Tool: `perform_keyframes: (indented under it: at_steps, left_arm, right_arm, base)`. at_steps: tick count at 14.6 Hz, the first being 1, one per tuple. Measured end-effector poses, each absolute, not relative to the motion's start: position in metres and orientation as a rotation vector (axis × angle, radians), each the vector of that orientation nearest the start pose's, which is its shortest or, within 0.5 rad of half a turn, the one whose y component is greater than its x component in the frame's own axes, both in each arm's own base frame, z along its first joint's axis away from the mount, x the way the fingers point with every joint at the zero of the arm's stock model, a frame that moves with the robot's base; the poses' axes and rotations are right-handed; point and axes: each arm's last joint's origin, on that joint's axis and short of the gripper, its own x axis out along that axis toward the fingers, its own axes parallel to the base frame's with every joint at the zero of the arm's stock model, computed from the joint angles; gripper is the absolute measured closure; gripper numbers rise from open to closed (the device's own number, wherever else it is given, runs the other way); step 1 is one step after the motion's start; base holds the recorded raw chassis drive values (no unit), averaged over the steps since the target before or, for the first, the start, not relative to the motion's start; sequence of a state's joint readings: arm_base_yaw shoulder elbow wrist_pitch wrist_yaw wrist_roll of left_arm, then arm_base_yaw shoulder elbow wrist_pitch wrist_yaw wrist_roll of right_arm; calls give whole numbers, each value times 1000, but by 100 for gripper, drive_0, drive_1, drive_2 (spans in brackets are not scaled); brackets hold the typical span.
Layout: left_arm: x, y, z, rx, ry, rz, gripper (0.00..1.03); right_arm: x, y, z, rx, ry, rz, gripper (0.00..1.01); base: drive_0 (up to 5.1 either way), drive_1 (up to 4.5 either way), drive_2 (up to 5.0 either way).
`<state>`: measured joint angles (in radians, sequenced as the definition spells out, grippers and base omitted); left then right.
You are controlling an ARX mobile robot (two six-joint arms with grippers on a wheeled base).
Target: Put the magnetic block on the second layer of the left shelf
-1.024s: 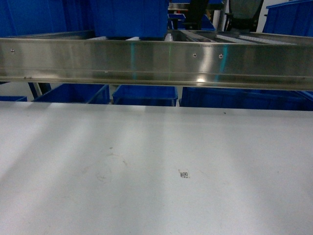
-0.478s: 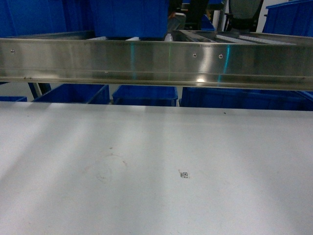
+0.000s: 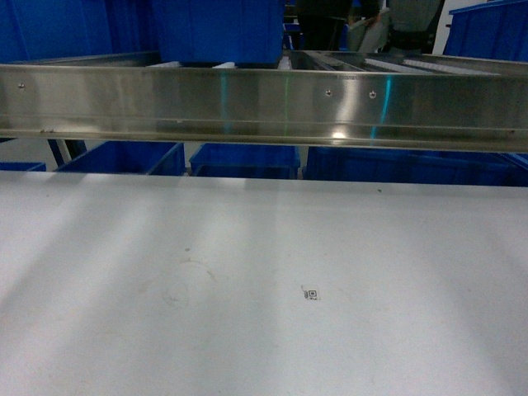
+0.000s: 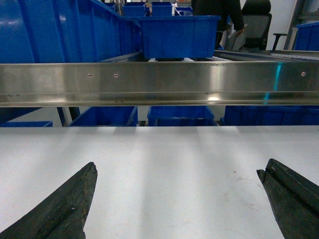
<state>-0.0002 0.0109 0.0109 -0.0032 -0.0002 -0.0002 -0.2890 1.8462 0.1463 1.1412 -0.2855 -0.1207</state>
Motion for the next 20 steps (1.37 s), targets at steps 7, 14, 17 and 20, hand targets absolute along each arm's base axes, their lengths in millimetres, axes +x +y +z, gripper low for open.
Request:
perform_keyframes:
  at_steps: [7, 14, 17, 20]
  left_arm:
    - [98, 0, 166, 0, 3, 0, 5]
    - [98, 0, 166, 0, 3, 0, 5]
    - [98, 0, 166, 0, 3, 0, 5]
    - [98, 0, 166, 0, 3, 0, 5]
  right_arm:
    - [197, -20, 149, 46, 313, 79, 67]
    - [125, -2, 220, 93, 98, 65, 67]
    - [128, -2, 222, 82, 91, 51, 67]
    - [128, 5, 225, 48, 64, 53, 67]
  base:
    - [0, 0, 0]
    - [0, 0, 0]
    - [0, 0, 0]
    - [0, 0, 0]
